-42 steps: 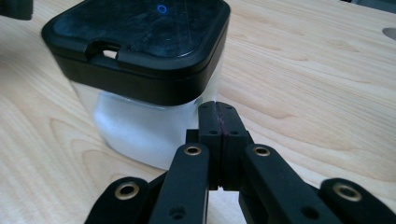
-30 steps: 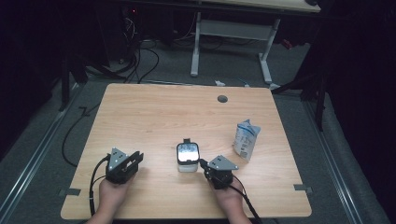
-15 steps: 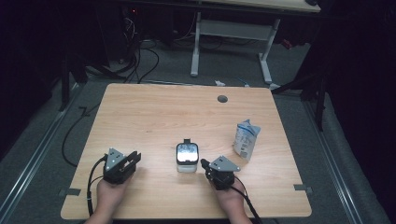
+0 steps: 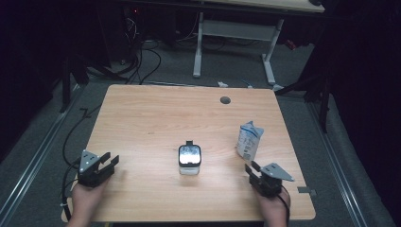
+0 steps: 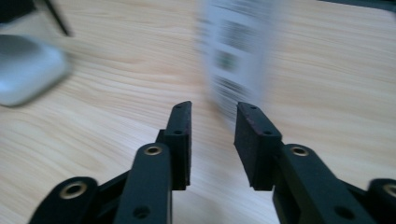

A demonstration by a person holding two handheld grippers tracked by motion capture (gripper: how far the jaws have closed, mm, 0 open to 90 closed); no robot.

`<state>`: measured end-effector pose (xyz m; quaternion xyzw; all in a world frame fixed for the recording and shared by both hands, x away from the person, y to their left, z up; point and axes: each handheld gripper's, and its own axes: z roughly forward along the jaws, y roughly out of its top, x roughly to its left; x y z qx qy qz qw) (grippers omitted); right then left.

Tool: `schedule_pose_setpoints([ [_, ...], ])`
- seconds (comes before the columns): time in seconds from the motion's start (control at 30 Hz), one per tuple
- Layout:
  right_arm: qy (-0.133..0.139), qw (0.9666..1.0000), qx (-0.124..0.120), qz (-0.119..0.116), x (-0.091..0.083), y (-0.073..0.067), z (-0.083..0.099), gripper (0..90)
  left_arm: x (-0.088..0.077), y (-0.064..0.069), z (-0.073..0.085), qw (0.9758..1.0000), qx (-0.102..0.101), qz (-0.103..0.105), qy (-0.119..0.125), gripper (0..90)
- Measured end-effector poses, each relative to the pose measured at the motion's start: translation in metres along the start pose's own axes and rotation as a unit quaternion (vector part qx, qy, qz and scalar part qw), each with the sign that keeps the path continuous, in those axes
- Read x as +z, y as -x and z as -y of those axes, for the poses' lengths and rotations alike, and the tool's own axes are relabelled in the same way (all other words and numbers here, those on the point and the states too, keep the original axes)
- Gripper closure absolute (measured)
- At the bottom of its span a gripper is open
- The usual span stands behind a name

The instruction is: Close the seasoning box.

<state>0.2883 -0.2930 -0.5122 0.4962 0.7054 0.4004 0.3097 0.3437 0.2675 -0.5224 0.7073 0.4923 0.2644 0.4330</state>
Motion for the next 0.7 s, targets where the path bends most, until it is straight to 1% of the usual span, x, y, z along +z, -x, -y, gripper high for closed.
schedule_pose_setpoints([
  [0.03,-0.001,0.9999,0.006,0.008,-0.005,0.007,0.003,64.1,-0.002,-0.003,0.001,0.9999,-0.007,0.008,-0.004,56.1],
  [0.07,0.001,0.9997,0.013,0.021,-0.01,0.015,0.008,61.4,-0.005,-0.004,0.002,0.9999,-0.009,0.011,-0.004,54.3],
  [0.13,0.007,0.9987,0.028,0.043,-0.022,0.029,0.017,59.2,-0.013,-0.003,0.004,0.9999,-0.005,0.011,0.008,53.8],
  [0.2,0.009,0.9978,0.044,0.049,-0.029,0.035,0.024,57.1,-0.016,0.001,0.006,0.9999,0.002,0.01,0.007,53.5],
  [0.3,0.007,0.9982,0.035,0.047,-0.028,0.032,0.024,55.4,-0.012,0.005,0.006,0.9998,0.0,0.019,0.001,52.9],
  [0.4,0.004,0.9989,0.016,0.043,-0.024,0.025,0.02,54.9,-0.009,0.013,0.006,0.9997,0.012,0.023,-0.001,52.8],
  [0.43,0.003,0.999,0.014,0.042,-0.023,0.023,0.019,54.8,-0.008,0.014,0.006,0.9996,0.016,0.023,-0.002,52.8],
  [0.5,-0.001,0.9991,0.012,0.04,-0.021,0.021,0.019,54.8,-0.008,0.015,0.006,0.9995,0.023,0.023,-0.006,52.8],
  [0.7,-0.002,0.9991,0.016,0.039,-0.022,0.022,0.021,54.4,-0.006,0.015,0.007,0.9994,0.022,0.024,-0.011,52.8],
])
